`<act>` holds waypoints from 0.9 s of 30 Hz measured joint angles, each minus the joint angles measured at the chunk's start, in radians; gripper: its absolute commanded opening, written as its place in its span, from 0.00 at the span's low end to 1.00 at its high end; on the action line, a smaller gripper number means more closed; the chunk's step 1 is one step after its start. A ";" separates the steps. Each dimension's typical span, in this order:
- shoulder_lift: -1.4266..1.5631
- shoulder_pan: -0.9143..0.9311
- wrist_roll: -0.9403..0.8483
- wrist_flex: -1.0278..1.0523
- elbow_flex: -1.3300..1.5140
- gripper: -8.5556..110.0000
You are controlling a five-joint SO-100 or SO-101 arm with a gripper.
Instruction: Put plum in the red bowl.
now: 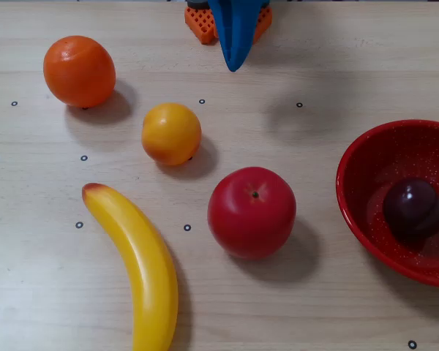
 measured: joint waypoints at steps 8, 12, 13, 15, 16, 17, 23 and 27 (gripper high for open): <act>0.225 0.031 0.044 0.000 0.222 0.07; 0.321 0.057 0.049 0.000 0.307 0.07; 0.341 0.071 0.055 0.000 0.331 0.07; 0.367 0.071 0.066 0.000 0.367 0.07; 0.387 0.064 0.064 0.000 0.387 0.07; 0.405 0.063 0.064 0.000 0.400 0.07; 0.431 0.066 0.158 -0.086 0.505 0.07; 0.433 0.066 0.201 -0.202 0.545 0.07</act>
